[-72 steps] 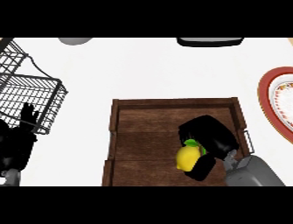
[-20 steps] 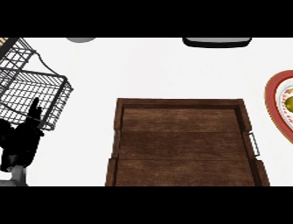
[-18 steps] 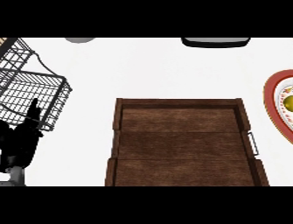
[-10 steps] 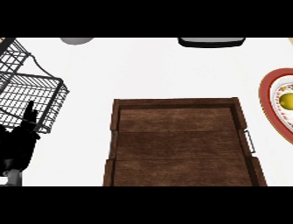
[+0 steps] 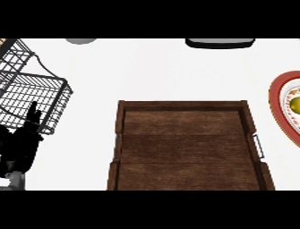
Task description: Pick the lemon from the tray and place it in the plate
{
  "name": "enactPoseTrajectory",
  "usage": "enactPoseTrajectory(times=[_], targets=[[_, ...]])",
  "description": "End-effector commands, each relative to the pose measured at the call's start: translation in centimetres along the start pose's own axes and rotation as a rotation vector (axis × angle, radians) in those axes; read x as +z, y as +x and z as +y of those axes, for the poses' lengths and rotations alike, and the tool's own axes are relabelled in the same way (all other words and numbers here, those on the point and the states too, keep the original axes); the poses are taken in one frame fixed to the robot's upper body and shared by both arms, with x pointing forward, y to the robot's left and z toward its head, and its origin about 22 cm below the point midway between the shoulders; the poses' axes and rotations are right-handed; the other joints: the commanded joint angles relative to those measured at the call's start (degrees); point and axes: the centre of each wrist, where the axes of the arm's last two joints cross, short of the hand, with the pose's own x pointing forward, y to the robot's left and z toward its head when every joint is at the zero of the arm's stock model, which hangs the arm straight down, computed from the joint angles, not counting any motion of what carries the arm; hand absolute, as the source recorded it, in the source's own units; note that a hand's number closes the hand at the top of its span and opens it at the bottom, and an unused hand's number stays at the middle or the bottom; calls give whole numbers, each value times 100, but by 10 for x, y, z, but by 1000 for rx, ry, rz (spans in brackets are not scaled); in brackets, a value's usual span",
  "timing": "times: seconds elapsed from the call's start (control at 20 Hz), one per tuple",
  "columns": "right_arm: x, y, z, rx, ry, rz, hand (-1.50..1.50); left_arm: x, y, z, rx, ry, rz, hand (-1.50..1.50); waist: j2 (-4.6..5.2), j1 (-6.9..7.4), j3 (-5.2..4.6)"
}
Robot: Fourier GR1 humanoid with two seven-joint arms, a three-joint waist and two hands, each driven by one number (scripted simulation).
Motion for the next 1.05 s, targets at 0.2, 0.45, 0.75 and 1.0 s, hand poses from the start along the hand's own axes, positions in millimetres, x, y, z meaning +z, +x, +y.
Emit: enactPoseTrajectory(times=[0.2,0.45,0.75,1.0], targets=[[22,-1,-39,-7,-32,-20,-150,-18,31,-23,-29,-93,-101,0,54,10,-12],[31,-4,-53,18,-52,-14,-150,-27,25,-12,-26,-111,-94,0,74,18,-10],[48,-16,-61,73,-66,27,-150,-23,35,-29,-12,-108,-107,0,79,48,0],[48,-6,-73,106,-75,43,-150,-25,34,-19,-11,-106,-109,0,82,68,1]])
